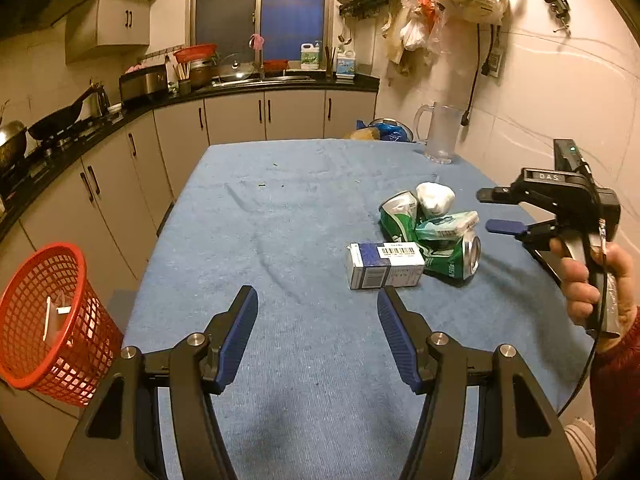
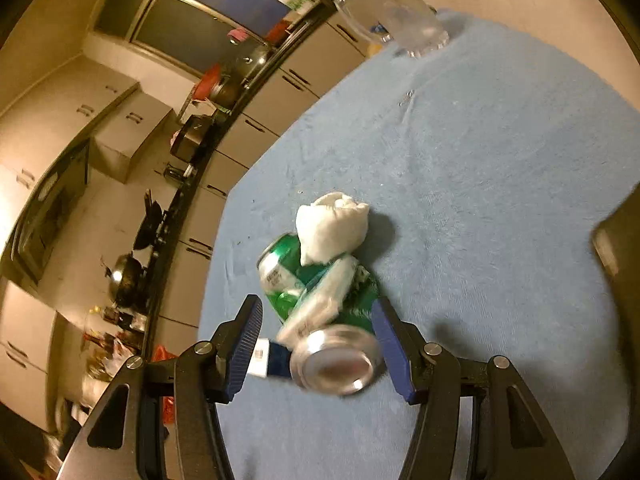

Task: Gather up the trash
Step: 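Grasp the white tissue pack with the right tool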

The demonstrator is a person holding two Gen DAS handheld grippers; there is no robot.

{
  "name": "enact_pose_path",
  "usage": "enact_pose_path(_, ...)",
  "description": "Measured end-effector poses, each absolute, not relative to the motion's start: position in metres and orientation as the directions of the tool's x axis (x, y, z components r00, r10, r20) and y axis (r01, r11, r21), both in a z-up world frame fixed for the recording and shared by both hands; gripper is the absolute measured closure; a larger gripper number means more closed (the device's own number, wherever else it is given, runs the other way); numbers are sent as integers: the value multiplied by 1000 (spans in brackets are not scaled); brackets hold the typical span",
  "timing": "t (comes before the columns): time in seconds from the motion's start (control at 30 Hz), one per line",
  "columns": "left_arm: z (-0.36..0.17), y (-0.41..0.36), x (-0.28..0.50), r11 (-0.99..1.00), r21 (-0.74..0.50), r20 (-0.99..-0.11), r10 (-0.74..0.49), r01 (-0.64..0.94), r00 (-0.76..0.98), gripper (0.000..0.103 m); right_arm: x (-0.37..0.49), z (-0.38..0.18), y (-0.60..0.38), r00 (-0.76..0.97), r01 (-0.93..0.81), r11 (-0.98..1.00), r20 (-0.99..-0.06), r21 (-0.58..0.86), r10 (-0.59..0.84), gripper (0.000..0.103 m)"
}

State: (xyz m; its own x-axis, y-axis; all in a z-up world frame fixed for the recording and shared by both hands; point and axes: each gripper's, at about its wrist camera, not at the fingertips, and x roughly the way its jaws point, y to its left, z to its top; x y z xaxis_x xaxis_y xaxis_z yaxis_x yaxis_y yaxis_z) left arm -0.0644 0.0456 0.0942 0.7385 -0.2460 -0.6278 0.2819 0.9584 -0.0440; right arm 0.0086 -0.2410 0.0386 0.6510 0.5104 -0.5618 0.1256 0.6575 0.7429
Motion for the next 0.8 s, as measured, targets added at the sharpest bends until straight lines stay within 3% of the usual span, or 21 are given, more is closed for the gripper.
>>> enact_pose_path(0.07, 93, 45, -57, 957, -63, -639, -258, 285, 725, 42, 23, 36, -231, 618, 111, 667, -577, 737, 534, 52)
enact_pose_path(0.13, 92, 43, -49, 955, -74, -649, -266, 289, 713, 41, 31, 32, -226, 600, 108, 659, -578, 744, 553, 74)
enact_pose_path(0.23, 88, 38, -35, 948, -98, -675, -288, 304, 680, 35, 32, 33, -221, 600, 90, 668, -576, 739, 556, 83)
enact_pose_path(0.43, 77, 18, 3, 906, -198, -709, -395, 374, 584, 29, -2, 53, -231, 667, 13, 652, -492, 758, 559, 85)
enact_pose_path(0.63, 77, -19, 37, 867, -186, -710, -444, 462, 547, 29, -40, 64, -243, 701, -42, 634, -429, 772, 569, 85)
enact_pose_path(0.8, 57, -35, 80, 765, -326, -740, -572, 556, 354, 29, -56, 62, -250, 711, -36, 619, -415, 785, 568, 85)
